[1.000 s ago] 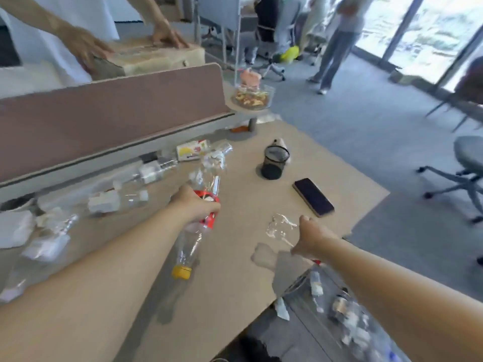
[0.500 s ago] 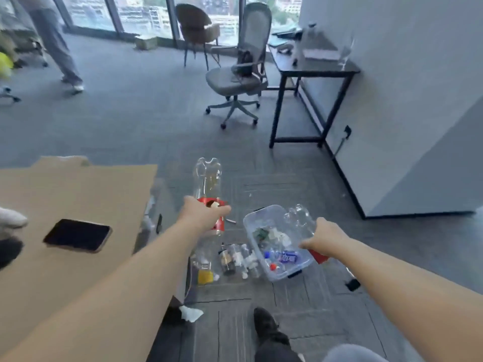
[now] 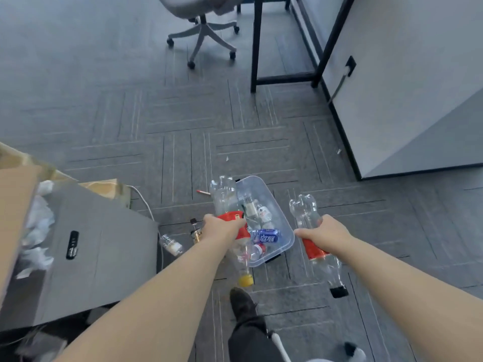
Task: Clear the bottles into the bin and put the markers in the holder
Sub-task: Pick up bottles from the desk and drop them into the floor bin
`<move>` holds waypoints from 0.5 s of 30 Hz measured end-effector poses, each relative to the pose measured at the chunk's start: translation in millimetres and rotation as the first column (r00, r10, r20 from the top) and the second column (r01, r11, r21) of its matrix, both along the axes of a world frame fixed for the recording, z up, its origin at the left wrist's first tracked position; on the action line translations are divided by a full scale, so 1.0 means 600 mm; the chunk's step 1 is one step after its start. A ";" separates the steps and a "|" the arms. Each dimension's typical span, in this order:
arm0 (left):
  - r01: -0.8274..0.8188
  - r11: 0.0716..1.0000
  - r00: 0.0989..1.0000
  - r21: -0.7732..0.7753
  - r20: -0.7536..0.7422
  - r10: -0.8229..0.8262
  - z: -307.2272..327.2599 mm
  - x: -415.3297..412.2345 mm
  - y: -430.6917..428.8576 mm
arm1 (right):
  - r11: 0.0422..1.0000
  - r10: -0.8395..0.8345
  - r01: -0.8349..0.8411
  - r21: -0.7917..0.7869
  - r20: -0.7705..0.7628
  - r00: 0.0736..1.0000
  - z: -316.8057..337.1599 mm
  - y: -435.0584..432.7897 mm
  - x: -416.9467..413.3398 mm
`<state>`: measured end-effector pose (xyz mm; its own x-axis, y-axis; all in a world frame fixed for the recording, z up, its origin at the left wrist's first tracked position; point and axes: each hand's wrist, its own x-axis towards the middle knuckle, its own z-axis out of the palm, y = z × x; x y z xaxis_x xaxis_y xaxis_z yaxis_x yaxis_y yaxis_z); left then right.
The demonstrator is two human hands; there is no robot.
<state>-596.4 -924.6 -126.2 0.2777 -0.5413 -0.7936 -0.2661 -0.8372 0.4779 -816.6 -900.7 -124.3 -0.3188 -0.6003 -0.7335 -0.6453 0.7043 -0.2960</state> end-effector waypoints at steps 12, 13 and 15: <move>0.123 0.992 0.971 0.032 0.203 -0.127 -0.010 0.076 -0.049 | 1.000 0.011 -0.011 0.026 -0.008 1.000 -0.051 -0.098 0.009; 0.118 0.992 0.972 0.036 0.200 -0.123 -0.008 0.084 -0.047 | 1.000 0.025 -0.025 0.018 -0.010 1.000 -0.050 -0.108 0.015; 0.109 0.994 0.973 0.025 0.204 -0.112 -0.003 0.101 -0.042 | 0.998 0.061 -0.061 0.001 -0.018 0.998 -0.043 -0.129 0.029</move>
<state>-536.1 -950.0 -127.8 0.3740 -0.5678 -0.7333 -0.4484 -0.8028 0.3929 -799.4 -977.8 -149.9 -0.2947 -0.6189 -0.7281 -0.6927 0.6632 -0.2834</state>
